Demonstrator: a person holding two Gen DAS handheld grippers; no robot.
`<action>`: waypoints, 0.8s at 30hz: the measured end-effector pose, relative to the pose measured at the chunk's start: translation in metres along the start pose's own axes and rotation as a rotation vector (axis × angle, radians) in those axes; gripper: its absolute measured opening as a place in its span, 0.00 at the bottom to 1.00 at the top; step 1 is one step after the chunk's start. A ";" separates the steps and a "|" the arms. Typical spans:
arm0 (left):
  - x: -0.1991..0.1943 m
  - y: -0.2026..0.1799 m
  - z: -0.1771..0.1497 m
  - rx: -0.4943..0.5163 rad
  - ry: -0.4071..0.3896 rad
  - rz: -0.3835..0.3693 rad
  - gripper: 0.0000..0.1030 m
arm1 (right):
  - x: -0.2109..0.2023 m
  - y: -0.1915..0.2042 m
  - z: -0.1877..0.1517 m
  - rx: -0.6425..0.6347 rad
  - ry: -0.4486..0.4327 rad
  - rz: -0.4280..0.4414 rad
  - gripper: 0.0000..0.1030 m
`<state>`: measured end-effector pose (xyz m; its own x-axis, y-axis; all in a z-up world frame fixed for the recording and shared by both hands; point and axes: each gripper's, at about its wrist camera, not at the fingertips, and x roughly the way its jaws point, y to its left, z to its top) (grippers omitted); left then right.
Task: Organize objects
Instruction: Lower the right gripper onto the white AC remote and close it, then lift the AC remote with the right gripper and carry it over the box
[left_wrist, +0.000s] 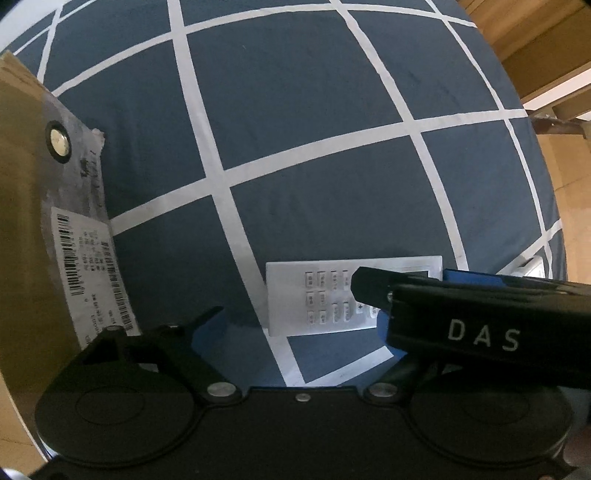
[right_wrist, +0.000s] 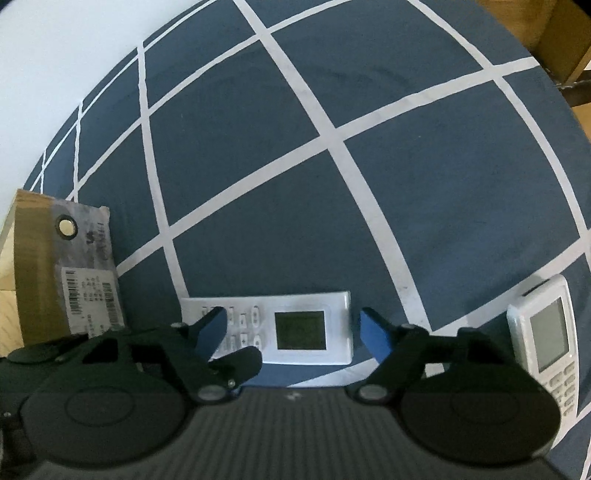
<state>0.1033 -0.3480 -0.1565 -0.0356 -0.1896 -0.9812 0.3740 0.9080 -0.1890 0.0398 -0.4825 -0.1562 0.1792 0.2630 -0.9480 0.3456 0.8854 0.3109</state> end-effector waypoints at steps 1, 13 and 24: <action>0.001 0.000 0.001 -0.002 0.001 -0.005 0.81 | 0.001 0.000 0.001 0.000 0.003 0.002 0.70; 0.002 0.003 0.002 -0.011 0.003 -0.061 0.68 | 0.005 -0.001 0.004 -0.016 0.008 0.001 0.65; -0.004 0.000 0.000 -0.014 -0.006 -0.039 0.65 | 0.003 -0.003 0.005 -0.028 0.005 0.014 0.60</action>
<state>0.1031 -0.3470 -0.1528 -0.0446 -0.2269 -0.9729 0.3594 0.9050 -0.2275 0.0440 -0.4862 -0.1600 0.1788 0.2772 -0.9440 0.3170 0.8921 0.3220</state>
